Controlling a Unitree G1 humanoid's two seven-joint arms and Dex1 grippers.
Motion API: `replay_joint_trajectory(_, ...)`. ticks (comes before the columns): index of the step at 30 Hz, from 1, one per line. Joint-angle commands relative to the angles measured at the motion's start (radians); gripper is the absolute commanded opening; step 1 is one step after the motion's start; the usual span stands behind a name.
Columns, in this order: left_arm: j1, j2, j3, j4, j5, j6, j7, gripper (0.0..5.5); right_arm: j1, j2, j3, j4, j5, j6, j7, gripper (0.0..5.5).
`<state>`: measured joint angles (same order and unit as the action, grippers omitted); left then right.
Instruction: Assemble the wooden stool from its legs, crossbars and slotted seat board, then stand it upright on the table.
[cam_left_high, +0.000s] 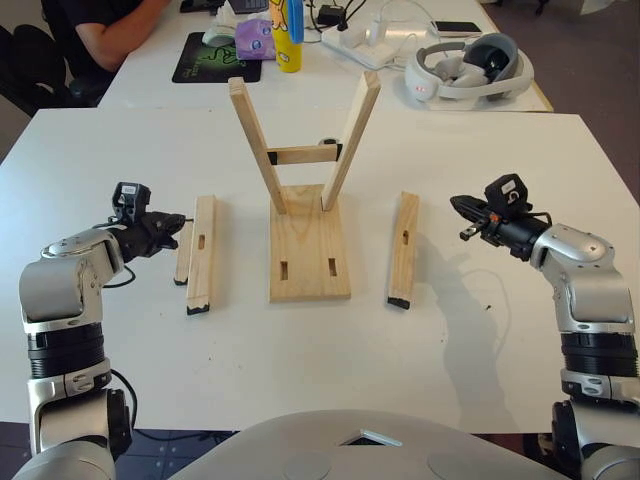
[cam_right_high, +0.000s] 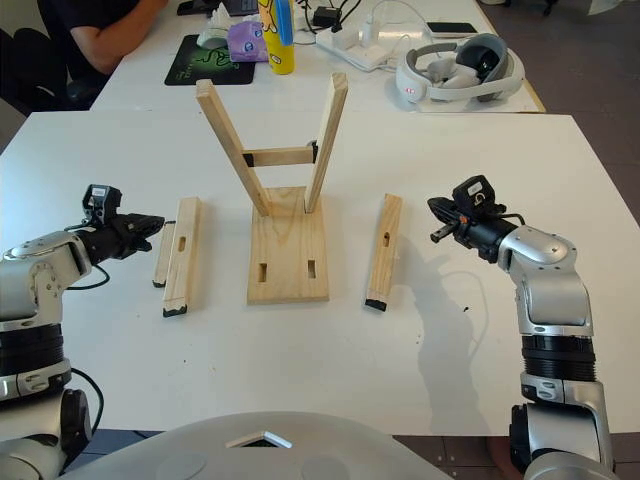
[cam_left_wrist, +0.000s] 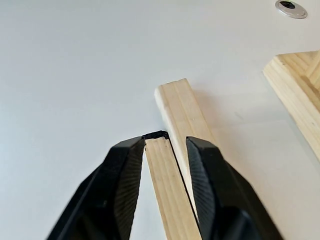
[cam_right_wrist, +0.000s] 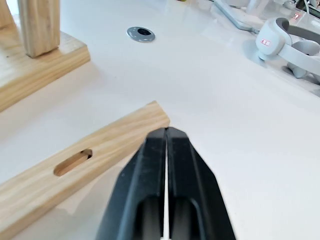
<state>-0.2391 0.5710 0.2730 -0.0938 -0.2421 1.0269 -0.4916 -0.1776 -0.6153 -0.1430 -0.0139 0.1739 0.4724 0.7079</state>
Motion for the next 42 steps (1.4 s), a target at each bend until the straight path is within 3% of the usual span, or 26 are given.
replay_joint_trajectory(1, 0.004, 0.040, -0.041, 0.004, 0.000, 0.013, -0.012, 2.27, 0.016, 0.012, 0.000, -0.030, 0.013, 0.010, -0.025, 0.00)
replay_joint_trajectory(7, 0.032, 0.073, -0.104, 0.002, 0.012, 0.008, -0.027, 3.04, 0.025, 0.014, -0.001, -0.051, 0.014, 0.012, -0.037, 0.00)
replay_joint_trajectory(42, 0.113, 0.054, -0.134, -0.043, -0.003, 0.034, 0.031, 3.04, -0.005, -0.005, 0.039, -0.025, -0.007, 0.007, -0.033, 0.00)
